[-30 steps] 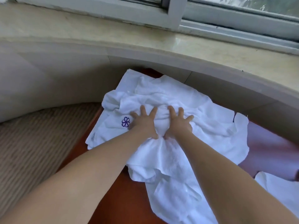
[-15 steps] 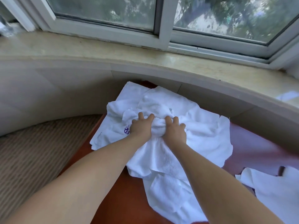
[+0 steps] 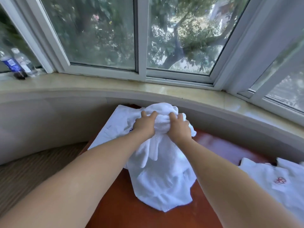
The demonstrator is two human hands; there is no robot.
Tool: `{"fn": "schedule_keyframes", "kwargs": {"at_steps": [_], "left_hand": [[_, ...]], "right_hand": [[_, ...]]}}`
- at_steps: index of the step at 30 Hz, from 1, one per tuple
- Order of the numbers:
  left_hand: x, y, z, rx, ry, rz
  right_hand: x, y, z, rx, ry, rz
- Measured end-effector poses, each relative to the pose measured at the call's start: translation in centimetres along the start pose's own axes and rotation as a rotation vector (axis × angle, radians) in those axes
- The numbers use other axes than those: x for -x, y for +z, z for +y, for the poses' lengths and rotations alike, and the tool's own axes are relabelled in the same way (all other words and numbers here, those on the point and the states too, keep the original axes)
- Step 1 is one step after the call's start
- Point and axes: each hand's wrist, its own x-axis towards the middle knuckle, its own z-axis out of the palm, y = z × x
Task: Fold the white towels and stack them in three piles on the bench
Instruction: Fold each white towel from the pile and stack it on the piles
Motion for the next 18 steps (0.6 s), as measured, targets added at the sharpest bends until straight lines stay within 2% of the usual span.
{"fn": "schedule_keyframes", "kwargs": {"at_steps": [9,18], "left_hand": [[6.7,-2.8,14.3,-0.014,0.19,0.134],[11.9,-1.2,31.0,0.046,0.389,0.229]], "right_hand": [[6.8,-11.8,10.4,-0.024,0.029,0.218],[14.5,-22.1,24.3,0.08,0.106,0.422]]}}
